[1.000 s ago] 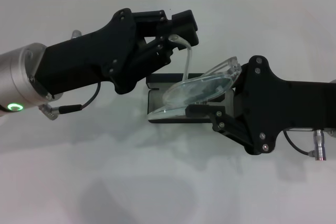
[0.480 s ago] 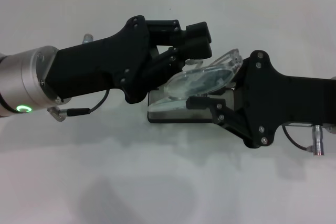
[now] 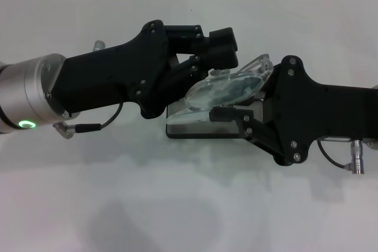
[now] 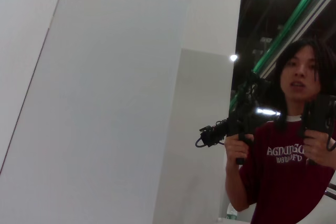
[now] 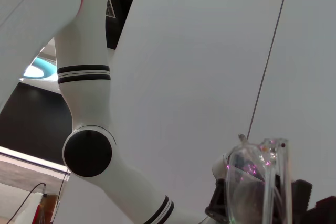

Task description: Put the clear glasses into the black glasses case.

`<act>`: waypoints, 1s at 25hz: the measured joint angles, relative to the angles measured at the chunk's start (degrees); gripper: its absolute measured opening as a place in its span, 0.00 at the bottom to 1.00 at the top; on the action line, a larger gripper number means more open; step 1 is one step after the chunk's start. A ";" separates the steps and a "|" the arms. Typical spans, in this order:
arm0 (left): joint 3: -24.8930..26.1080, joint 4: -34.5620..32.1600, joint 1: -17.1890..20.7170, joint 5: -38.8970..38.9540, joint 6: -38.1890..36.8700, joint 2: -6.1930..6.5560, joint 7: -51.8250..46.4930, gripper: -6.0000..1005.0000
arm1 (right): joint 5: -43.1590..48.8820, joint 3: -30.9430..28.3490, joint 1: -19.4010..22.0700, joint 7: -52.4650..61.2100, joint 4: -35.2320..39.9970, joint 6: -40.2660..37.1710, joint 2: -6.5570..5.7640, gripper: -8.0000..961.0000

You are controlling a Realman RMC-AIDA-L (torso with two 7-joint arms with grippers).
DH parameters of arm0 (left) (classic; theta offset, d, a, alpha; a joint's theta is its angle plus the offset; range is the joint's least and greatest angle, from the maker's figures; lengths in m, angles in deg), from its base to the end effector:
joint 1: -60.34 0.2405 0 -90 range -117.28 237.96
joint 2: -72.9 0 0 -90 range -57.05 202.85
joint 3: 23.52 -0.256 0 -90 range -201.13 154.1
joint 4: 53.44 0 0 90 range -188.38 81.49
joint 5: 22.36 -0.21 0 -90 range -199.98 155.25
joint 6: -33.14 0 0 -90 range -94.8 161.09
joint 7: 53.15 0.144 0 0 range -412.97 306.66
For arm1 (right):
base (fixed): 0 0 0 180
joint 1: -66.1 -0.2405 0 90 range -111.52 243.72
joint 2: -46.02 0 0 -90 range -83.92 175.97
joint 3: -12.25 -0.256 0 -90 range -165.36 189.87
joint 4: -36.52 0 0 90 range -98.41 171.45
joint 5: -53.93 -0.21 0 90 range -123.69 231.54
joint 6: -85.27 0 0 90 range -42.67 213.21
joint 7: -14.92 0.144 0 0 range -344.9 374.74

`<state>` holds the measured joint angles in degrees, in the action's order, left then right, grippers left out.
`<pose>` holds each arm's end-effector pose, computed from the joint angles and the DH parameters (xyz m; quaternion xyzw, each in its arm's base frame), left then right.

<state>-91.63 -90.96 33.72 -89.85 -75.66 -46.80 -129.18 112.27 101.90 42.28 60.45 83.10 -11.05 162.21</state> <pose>-0.1667 0.2825 0.0093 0.8451 0.0738 0.5279 0.0407 0.1481 0.2768 -0.0156 -0.8655 -0.1714 0.4668 0.0603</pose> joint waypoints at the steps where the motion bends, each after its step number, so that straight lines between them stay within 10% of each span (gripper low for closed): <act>1: 0.00 0.06 0.05 -0.01 0.00 0.00 0.00 0.18 | 0.00 0.00 0.00 0.00 0.00 -0.01 0.00 0.08; 25: 0.26 1.57 0.43 0.65 0.02 0.21 0.53 0.17 | -0.50 0.70 0.52 0.20 0.12 -0.86 0.00 0.08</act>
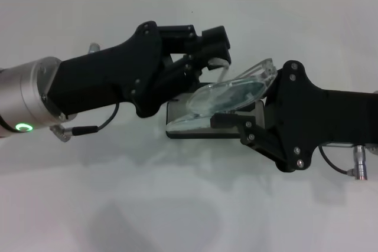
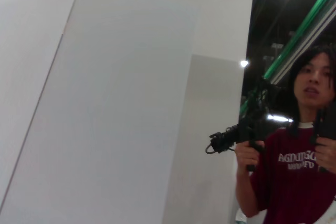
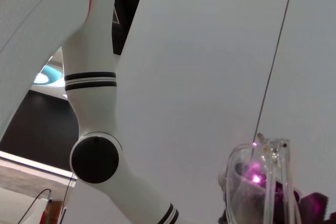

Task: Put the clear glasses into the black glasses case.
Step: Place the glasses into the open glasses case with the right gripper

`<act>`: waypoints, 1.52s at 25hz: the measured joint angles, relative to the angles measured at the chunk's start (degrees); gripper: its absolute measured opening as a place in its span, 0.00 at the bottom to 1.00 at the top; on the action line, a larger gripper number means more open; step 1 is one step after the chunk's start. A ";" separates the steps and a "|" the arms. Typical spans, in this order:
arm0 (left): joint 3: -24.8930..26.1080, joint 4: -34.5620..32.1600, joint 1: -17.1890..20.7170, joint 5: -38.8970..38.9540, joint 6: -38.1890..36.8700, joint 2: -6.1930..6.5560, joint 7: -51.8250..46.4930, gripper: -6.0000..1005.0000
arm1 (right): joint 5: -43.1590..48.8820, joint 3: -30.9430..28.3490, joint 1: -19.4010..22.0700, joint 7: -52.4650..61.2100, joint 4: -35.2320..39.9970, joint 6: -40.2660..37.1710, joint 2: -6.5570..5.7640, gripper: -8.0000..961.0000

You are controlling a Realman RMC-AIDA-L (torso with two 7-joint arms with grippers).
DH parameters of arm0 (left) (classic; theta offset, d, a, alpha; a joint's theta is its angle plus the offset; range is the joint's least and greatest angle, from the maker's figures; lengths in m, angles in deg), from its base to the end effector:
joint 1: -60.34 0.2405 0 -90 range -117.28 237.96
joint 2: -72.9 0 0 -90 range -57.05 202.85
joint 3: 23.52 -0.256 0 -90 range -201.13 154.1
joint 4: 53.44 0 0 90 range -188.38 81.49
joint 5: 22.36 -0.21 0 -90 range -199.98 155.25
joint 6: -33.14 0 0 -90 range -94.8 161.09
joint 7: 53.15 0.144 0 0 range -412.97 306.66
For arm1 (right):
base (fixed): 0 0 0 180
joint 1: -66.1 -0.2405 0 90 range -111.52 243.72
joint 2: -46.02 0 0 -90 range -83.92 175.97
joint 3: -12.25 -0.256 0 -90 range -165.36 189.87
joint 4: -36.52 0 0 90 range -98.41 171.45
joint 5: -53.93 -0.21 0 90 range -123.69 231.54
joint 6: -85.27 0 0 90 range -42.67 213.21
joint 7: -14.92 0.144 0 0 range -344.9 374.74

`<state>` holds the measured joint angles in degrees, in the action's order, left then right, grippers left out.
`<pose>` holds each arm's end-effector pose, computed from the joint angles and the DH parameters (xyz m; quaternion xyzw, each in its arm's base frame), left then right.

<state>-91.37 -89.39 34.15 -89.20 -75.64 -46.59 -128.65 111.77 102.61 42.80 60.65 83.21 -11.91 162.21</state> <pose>-0.1729 0.2817 0.0095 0.8409 0.0855 0.5334 0.0317 0.1488 0.2722 -0.0158 -0.8633 -0.1690 0.4726 0.0523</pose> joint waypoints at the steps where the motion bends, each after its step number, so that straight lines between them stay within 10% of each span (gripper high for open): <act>1: -0.08 0.00 0.00 -0.18 -0.37 -0.03 0.00 0.17 | -0.10 0.00 0.00 0.00 -0.03 0.06 0.00 0.08; 7: 1.53 0.00 0.00 -0.36 -1.25 0.64 0.02 0.17 | -0.19 0.04 0.02 0.23 -0.08 0.36 -0.01 0.08; 14: 11.95 0.17 1.51 -4.09 -0.01 4.74 -0.31 0.17 | 3.07 1.17 0.17 8.97 4.33 0.79 -0.56 0.08; 23: 30.28 2.45 6.09 -11.62 2.30 5.84 0.07 0.18 | 42.27 0.03 2.42 52.37 45.33 8.07 -0.85 0.09; 30: 31.45 2.00 9.29 -11.76 4.16 5.93 0.32 0.18 | 63.72 -4.86 -13.35 84.99 62.00 -11.02 -0.67 0.09; 38: 31.36 1.92 9.33 -13.12 4.64 5.10 0.85 0.19 | 74.19 -4.18 -32.62 91.82 43.24 -20.66 -0.36 0.09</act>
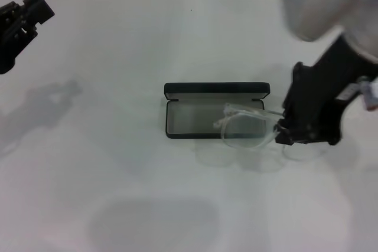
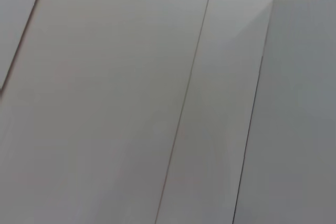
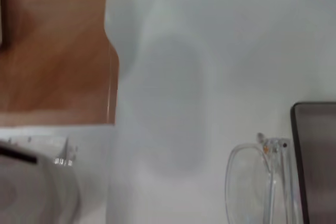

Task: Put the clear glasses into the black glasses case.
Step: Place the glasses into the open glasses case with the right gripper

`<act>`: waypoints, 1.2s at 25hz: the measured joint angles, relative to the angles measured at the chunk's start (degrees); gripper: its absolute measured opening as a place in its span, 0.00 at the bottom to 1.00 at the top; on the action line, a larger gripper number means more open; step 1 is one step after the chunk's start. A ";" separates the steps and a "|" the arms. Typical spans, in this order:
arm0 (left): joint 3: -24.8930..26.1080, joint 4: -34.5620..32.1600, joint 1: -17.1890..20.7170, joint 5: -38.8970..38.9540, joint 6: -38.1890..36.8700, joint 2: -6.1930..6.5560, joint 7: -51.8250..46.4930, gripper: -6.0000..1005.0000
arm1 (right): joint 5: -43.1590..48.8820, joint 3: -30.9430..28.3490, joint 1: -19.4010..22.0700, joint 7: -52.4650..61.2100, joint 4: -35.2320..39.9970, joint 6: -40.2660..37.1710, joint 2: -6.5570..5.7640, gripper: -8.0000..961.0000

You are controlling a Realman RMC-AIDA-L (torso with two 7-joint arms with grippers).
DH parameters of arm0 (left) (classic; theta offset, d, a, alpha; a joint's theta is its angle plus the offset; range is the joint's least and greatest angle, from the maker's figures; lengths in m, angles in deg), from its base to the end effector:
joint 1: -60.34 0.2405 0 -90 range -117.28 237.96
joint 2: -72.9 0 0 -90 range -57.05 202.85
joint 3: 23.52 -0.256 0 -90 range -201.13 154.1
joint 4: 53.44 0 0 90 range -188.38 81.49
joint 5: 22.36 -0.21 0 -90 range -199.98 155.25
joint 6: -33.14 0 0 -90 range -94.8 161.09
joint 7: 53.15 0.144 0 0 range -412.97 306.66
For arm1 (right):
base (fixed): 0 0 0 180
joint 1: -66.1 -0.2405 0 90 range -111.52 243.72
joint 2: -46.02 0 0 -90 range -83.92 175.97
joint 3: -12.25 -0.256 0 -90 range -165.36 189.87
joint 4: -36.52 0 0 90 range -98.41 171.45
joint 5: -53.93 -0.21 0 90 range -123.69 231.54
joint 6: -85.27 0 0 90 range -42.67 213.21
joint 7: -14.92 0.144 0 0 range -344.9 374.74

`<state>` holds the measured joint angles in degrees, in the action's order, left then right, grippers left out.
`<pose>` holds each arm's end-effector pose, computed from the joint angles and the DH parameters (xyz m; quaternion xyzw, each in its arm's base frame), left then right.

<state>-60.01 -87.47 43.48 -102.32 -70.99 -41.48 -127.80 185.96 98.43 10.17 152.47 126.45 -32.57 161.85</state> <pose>-0.2903 0.2768 0.0926 -0.8123 -0.1905 -0.4923 0.2481 0.0283 0.3072 0.0154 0.9682 0.0184 0.2479 0.0273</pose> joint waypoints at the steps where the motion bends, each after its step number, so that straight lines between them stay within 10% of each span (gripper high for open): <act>1: 0.02 0.09 0.14 0.00 -0.01 -0.04 0.15 0.19 | 0.00 0.00 0.00 0.00 0.00 0.00 0.00 0.10; 30: -0.25 0.81 0.14 -2.35 1.14 -0.66 1.52 0.19 | 2.86 22.13 -13.16 -4.54 -30.53 30.21 0.36 0.11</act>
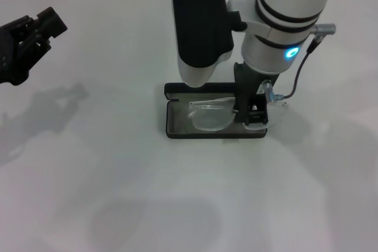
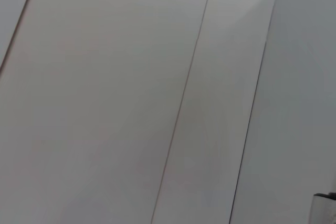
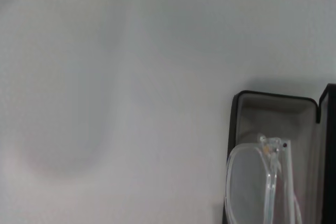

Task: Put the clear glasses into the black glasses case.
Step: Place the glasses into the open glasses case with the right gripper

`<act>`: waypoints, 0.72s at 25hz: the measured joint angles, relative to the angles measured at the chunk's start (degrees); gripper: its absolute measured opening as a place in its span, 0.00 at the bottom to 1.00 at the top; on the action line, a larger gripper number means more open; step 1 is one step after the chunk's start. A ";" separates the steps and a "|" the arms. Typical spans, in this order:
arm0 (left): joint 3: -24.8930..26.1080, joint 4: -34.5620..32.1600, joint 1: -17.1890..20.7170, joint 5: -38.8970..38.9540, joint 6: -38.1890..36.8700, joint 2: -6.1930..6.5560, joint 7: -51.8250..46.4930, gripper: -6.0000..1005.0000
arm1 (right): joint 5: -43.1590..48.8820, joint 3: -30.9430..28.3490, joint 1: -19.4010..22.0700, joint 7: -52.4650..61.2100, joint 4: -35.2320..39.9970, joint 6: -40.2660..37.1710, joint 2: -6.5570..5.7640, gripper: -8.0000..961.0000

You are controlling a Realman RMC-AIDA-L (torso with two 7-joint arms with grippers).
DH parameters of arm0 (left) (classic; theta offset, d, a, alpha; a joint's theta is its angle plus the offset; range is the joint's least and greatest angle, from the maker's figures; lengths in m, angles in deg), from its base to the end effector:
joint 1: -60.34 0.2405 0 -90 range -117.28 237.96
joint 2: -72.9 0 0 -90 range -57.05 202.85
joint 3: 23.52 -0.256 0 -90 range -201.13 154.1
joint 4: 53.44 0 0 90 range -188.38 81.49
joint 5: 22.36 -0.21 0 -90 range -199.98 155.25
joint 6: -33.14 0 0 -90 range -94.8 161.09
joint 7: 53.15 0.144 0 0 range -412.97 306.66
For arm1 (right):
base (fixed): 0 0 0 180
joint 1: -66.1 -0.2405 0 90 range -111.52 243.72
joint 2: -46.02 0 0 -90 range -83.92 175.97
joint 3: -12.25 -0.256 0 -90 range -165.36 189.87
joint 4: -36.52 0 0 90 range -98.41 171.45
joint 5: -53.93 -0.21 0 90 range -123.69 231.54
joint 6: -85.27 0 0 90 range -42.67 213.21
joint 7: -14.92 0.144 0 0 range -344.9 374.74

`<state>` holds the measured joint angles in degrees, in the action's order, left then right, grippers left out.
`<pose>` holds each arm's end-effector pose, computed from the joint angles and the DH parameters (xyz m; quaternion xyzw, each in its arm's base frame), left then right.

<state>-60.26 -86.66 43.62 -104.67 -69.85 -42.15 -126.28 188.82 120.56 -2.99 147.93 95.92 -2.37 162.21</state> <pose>-0.2936 0.2751 0.0802 -0.8196 -0.2001 -0.4773 0.2456 0.0342 0.3567 -0.0842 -0.9409 -0.0961 -0.3241 0.0212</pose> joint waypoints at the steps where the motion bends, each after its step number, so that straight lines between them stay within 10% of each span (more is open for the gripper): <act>1: 0.00 0.00 0.01 -0.07 0.00 0.00 0.00 0.19 | -0.45 0.36 -0.20 0.00 -0.44 0.45 0.00 0.11; 18: 0.01 0.00 0.18 -1.68 0.00 -0.38 0.57 0.19 | -2.18 3.04 -1.16 -0.92 -5.21 6.25 0.01 0.12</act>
<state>-60.25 -86.66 43.80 -106.35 -69.86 -42.53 -125.71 186.63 123.60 -4.15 147.01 90.71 3.88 162.22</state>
